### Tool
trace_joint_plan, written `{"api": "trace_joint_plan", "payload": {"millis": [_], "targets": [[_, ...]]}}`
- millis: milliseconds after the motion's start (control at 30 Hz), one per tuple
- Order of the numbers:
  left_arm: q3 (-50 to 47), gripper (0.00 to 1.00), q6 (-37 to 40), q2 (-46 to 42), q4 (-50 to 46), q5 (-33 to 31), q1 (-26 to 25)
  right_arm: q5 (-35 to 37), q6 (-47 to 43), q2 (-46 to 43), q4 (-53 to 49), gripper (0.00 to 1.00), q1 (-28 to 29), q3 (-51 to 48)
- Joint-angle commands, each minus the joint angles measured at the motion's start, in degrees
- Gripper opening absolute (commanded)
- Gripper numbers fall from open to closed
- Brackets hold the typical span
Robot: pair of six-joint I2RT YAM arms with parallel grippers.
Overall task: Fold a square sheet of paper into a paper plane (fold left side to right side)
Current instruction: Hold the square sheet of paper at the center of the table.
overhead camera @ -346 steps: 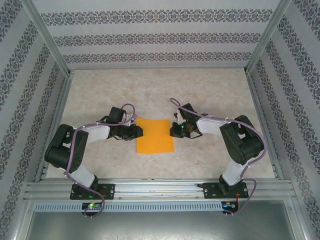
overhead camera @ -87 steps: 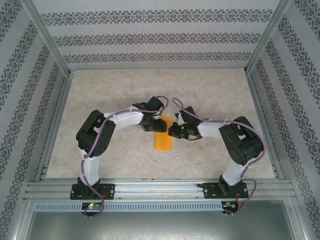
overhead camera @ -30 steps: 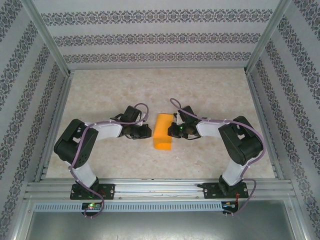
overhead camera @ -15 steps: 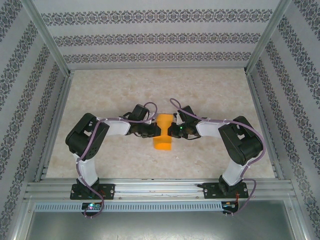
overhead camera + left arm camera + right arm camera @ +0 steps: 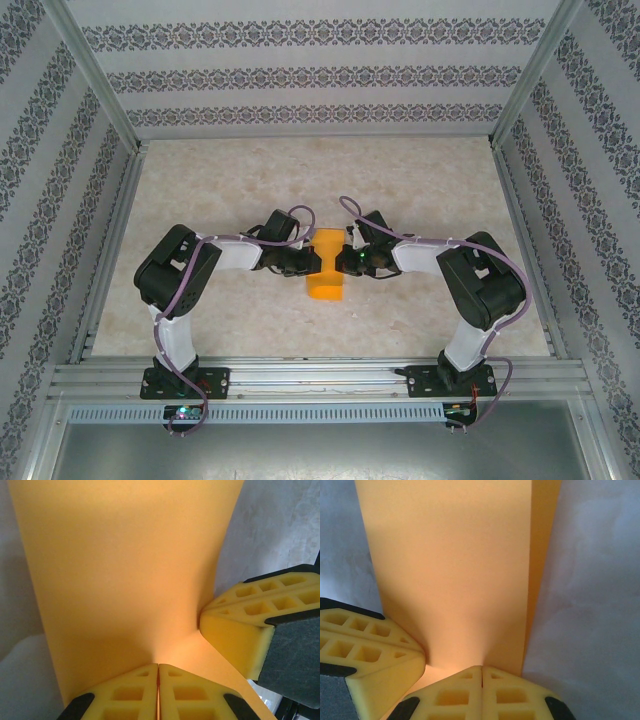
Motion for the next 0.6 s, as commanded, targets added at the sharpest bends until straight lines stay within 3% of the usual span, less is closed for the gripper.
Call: {"api": "trace_joint_plan", "payload": {"millis": [0, 300, 567], "targets": [[-1.2, 0.1, 2.5, 1.1, -4.0, -3.5, -0.2, -1.2, 0.3, -1.4, -1.6, 0.0, 0.5, 1.4], [-1.0, 0.1, 2.7, 1.7, -4.2, -4.0, -0.3, -7.9, 5.0, 0.0, 9.2, 0.0, -1.7, 2.9], [-1.0, 0.1, 2.8, 2.0, -4.2, -3.9, -0.3, -8.1, 4.8, 7.1, 9.6, 0.0, -1.5, 8.4]]}}
